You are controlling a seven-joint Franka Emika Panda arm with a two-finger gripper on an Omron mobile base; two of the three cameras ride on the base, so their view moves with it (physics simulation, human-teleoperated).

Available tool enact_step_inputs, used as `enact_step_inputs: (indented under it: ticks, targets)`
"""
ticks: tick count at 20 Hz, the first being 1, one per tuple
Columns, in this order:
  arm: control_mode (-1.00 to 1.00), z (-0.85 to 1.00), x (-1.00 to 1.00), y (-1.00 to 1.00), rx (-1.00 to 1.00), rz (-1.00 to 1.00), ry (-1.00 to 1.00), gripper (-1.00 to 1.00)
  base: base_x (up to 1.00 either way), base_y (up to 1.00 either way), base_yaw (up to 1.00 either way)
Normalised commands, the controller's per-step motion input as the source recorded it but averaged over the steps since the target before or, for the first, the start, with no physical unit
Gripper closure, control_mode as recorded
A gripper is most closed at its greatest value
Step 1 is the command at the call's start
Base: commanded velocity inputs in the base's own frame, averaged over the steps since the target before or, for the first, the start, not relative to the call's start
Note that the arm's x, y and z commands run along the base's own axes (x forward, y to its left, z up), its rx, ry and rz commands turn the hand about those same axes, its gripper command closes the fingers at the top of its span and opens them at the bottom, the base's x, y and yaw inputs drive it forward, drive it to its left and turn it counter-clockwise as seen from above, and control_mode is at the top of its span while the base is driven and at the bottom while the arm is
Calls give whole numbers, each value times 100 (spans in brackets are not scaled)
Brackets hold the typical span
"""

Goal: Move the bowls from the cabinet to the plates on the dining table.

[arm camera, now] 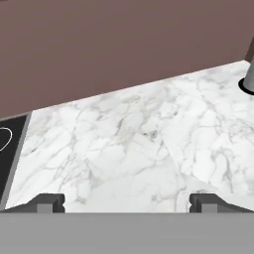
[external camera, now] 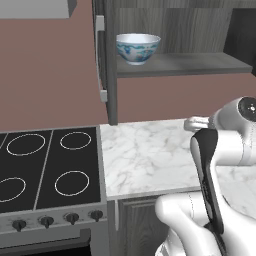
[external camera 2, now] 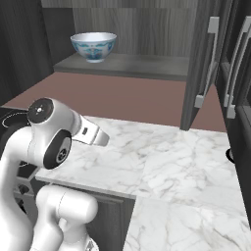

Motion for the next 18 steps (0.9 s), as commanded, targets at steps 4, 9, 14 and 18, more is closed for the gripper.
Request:
enact_step_inputs:
  ticks: [4,9,14,18]
  targets:
    - [-100,45,-23,-2,-10,8,-9,-100,0,0,0]
    - [-100,40,-14,-7,-3,13,-7,-100,0,0,0]
    - [-100,41,-2,-3,-2,13,-4,-100,0,0,0]
    - [-100,45,-1,0,-11,11,-5,-100,0,0,0]
